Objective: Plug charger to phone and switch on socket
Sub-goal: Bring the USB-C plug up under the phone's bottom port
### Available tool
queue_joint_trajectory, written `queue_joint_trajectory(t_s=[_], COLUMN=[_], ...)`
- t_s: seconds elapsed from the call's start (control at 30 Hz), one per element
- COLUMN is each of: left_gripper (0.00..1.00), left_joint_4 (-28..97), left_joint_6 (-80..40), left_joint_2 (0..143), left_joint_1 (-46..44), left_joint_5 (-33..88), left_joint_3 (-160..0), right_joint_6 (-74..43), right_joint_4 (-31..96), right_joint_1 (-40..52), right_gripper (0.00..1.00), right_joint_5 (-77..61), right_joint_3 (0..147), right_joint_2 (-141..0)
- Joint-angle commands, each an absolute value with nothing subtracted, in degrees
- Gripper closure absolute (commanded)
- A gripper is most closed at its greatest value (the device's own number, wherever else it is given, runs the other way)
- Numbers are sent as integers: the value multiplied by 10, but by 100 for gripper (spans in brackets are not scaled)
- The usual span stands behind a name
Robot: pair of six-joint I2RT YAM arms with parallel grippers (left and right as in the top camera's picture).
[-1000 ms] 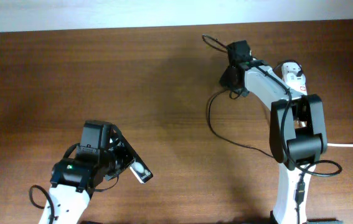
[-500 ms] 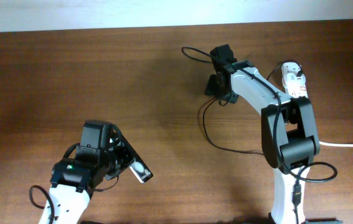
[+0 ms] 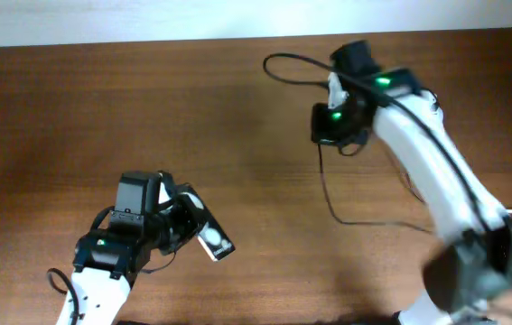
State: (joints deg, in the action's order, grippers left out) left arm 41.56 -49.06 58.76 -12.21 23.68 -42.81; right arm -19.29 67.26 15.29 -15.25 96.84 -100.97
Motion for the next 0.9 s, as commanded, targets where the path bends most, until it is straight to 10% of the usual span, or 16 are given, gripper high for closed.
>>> queue_joint_trajectory(t_s=[0.0,0.4,0.87], left_gripper=[100,100,100], left_joint_4=[281,-473,-477], left_joint_6=[-488,-789,-818], left_joint_2=[593,890,890], left_joint_1=[-120,-120,-63], left_joint_5=[366,604,661], left_joint_3=[-432,-432,-432], right_joint_6=[-95,-97,-185], right_joint_4=[739,761,487], right_joint_1=[152,158,425], right_gripper=[96,96,96], right_joint_5=[-247,-339,-142], right_joint_3=[977,723,597], right_joint_2=[-880,-555,-636])
